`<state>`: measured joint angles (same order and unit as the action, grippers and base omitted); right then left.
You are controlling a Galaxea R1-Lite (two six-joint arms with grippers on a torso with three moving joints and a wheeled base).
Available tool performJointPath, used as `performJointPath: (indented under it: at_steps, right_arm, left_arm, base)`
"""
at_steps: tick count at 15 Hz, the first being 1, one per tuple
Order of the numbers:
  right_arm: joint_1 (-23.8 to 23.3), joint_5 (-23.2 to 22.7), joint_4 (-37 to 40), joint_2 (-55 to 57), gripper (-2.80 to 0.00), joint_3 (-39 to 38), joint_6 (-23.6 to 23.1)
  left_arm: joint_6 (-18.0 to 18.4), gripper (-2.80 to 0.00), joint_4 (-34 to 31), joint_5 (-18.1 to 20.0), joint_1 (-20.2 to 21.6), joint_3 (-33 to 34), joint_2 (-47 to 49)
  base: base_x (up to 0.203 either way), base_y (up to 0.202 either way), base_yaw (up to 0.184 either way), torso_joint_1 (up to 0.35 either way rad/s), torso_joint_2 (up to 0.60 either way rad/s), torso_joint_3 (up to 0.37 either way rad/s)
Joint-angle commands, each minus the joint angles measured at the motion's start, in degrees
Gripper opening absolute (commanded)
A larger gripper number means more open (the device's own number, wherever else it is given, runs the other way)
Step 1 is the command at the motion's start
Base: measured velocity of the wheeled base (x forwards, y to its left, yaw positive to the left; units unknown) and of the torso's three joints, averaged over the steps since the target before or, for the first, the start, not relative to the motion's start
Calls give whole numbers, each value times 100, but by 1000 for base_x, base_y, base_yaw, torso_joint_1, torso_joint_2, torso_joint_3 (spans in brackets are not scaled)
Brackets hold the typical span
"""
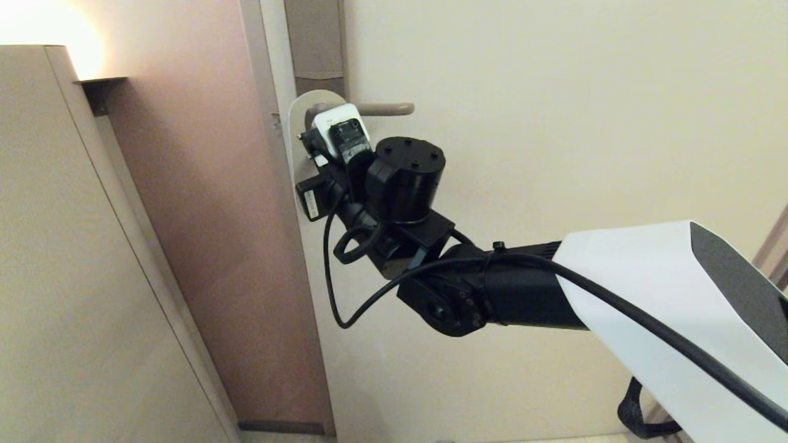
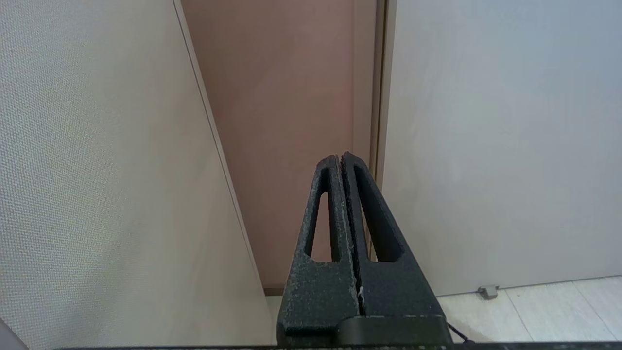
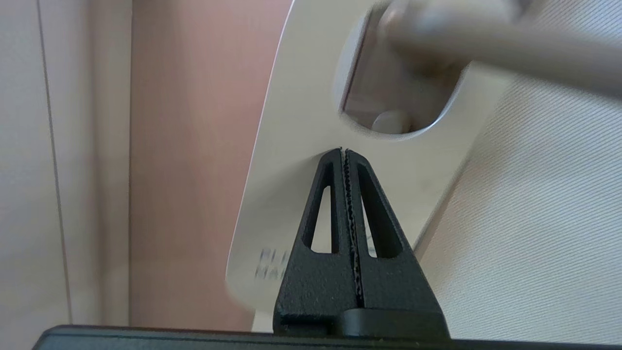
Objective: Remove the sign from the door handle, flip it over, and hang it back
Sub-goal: Hang the sign back with the other side facing out
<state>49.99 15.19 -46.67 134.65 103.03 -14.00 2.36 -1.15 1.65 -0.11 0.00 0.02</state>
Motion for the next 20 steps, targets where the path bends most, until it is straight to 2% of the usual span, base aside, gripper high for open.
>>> performJointPath:
  at_steps: [1, 7, 12, 20]
  right_arm:
    - [2, 10, -52, 128, -280, -7, -61]
    - [-48, 54, -53, 334, -280, 15, -208]
    - [-312, 54, -39, 371, -280, 214, -251]
    - [-145, 37, 70, -48, -280, -67, -218]
  left_arm:
    - [1, -280, 0, 2, 2, 0, -2]
    - [4, -280, 0, 2, 2, 0, -2]
    - [1, -280, 0, 2, 2, 0, -2]
    - [1, -280, 0, 2, 2, 0, -2]
  base:
    - [0, 0, 0, 0, 0, 0]
    - [0, 0, 0, 0, 0, 0]
    - [0, 0, 0, 0, 0, 0]
    - [0, 0, 0, 0, 0, 0]
